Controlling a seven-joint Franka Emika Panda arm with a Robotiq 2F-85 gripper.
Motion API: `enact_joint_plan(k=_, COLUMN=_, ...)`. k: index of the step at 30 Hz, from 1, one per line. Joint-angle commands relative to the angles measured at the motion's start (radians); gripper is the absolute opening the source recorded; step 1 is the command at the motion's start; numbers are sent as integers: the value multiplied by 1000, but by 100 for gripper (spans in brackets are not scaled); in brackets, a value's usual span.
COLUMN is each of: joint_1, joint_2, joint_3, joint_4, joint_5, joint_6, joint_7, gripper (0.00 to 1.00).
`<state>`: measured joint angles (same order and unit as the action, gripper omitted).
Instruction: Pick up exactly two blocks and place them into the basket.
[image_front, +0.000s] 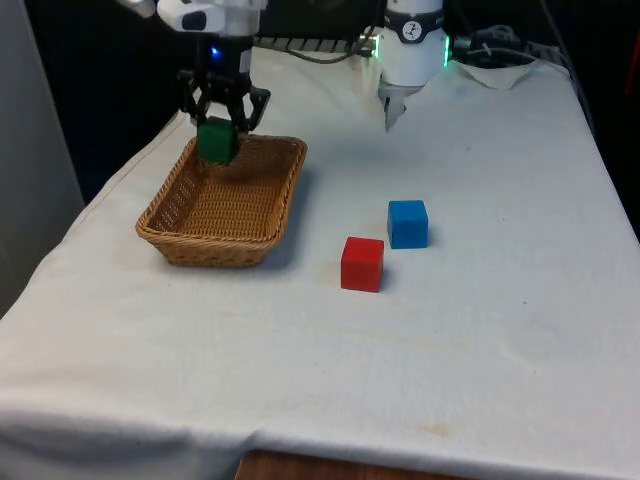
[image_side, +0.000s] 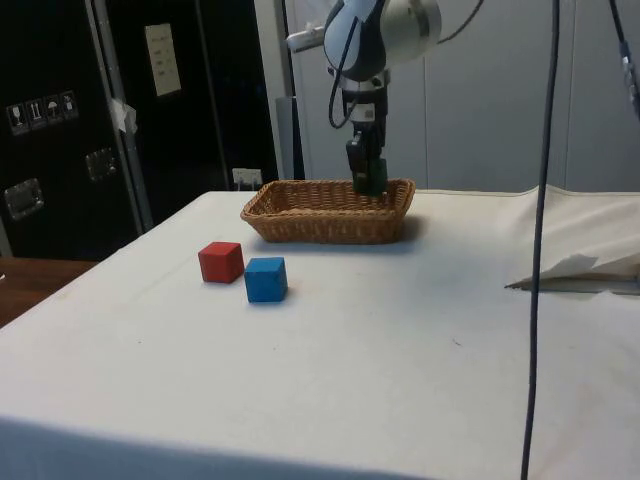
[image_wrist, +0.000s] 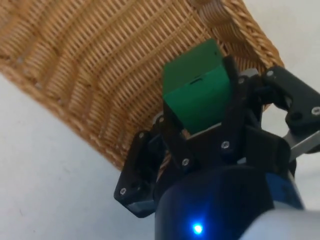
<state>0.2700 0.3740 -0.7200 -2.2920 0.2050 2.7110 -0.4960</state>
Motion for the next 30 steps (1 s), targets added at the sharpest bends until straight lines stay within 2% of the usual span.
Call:
enact_joint_plan(k=1, joint_1=-20, joint_2=-2, joint_3=21, joint_4=-4, joint_5=28, joint_6=9, joint_7=-29, gripper=0)
enact_joint_plan(k=7, joint_1=-21, joint_2=43, joint_3=20, joint_4=11, joint_5=128, joint_6=-5, joint_7=-102, gripper=0)
enact_joint_plan(k=8, joint_1=-5, joint_2=55, joint_3=2, joint_4=10, joint_5=121, joint_6=-1, joint_7=-92, gripper=0)
enact_joint_plan(k=9, joint_1=-18, joint_2=47, joint_3=18, joint_4=13, joint_5=137, joint_6=-8, joint_7=-108, gripper=0)
enact_joint_plan(k=11, joint_1=-13, joint_2=52, joint_3=12, joint_4=16, joint_5=154, joint_6=-16, joint_7=-118, gripper=0)
enact_joint_plan(k=16, joint_1=-9, joint_2=56, joint_3=7, joint_4=17, joint_5=153, joint_6=-19, joint_7=-116, gripper=0)
enact_joint_plan(k=17, joint_1=-5, joint_2=60, joint_3=3, joint_4=17, joint_5=149, joint_6=-17, joint_7=-111, gripper=0)
enact_joint_plan(k=19, joint_1=-8, joint_2=56, joint_3=6, joint_4=17, joint_5=152, joint_6=-20, joint_7=-115, gripper=2)
enact_joint_plan(k=21, joint_1=-7, joint_2=57, joint_3=5, joint_4=17, joint_5=152, joint_6=-20, joint_7=-114, gripper=16)
enact_joint_plan(k=24, joint_1=-7, joint_2=57, joint_3=5, joint_4=16, joint_5=151, joint_6=-20, joint_7=-114, gripper=45)
enact_joint_plan(k=25, joint_1=-7, joint_2=57, joint_3=5, joint_4=16, joint_5=151, joint_6=-20, joint_7=-113, gripper=65)
enact_joint_plan(k=26, joint_1=-5, joint_2=60, joint_3=2, joint_4=17, joint_5=149, joint_6=-18, joint_7=-111, gripper=75)
enact_joint_plan(k=27, joint_1=-7, joint_2=57, joint_3=5, joint_4=16, joint_5=151, joint_6=-20, joint_7=-113, gripper=75)
enact_joint_plan(k=29, joint_1=-7, joint_2=57, joint_3=4, joint_4=16, joint_5=151, joint_6=-20, joint_7=-113, gripper=94)
enact_joint_plan(k=30, joint_1=-7, joint_2=57, joint_3=4, joint_4=16, joint_5=151, joint_6=-20, joint_7=-113, gripper=100)
